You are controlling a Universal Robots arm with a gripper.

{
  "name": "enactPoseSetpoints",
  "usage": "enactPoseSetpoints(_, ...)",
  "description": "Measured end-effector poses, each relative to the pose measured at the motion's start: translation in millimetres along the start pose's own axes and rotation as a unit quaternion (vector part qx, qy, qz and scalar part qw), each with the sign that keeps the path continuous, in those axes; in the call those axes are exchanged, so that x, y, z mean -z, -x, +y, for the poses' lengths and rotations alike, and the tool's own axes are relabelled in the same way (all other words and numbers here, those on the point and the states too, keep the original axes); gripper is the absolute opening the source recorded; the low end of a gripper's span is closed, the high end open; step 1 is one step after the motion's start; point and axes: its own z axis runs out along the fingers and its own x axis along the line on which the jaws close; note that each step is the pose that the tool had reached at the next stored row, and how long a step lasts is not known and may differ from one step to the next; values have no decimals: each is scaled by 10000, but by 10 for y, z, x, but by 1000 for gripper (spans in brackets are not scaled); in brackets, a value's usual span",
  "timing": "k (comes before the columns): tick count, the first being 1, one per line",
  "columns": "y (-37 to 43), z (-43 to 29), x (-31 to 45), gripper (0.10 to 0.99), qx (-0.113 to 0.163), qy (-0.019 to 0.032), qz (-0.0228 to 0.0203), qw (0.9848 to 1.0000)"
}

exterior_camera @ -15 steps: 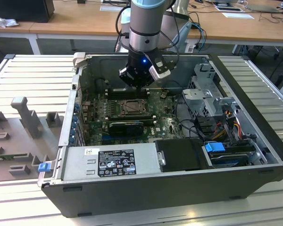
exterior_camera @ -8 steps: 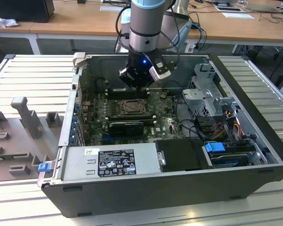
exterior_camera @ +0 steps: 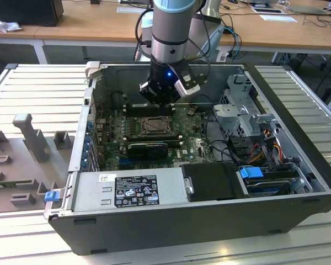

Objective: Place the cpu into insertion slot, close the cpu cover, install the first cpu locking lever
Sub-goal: 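Install the first cpu locking lever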

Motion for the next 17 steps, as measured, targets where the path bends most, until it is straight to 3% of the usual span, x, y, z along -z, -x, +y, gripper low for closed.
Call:
enactPoseSetpoints(13,0,-8,15,106,1,-3,0,10000)
enactPoseSetpoints(17,-1,-2,98,106,1,-9,1,10000)
